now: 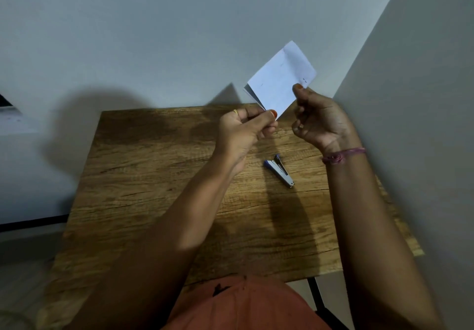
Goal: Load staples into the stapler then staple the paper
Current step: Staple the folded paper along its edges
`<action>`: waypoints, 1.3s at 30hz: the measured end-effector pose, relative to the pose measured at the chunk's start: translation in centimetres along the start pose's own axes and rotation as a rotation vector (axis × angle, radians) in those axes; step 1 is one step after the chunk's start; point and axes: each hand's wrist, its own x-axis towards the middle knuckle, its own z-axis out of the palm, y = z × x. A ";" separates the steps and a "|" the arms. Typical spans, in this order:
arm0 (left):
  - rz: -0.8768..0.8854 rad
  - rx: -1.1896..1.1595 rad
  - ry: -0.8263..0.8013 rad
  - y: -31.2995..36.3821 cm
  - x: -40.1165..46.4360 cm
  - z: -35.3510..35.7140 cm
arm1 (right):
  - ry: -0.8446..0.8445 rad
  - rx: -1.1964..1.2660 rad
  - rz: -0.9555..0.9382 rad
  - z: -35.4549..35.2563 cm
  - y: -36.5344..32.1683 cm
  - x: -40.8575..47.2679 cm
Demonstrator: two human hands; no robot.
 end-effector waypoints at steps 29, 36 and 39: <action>-0.057 0.046 0.018 -0.4 0.0 -4.4 | 0.123 -0.189 -0.089 -4.4 -2.3 -0.8; -0.079 0.038 -0.027 -1.0 -0.3 -3.7 | 0.017 -0.184 -0.024 -1.2 1.3 -1.0; -0.074 0.056 -0.020 -1.2 -0.5 -3.7 | 0.054 -0.157 -0.058 -0.8 1.7 -0.7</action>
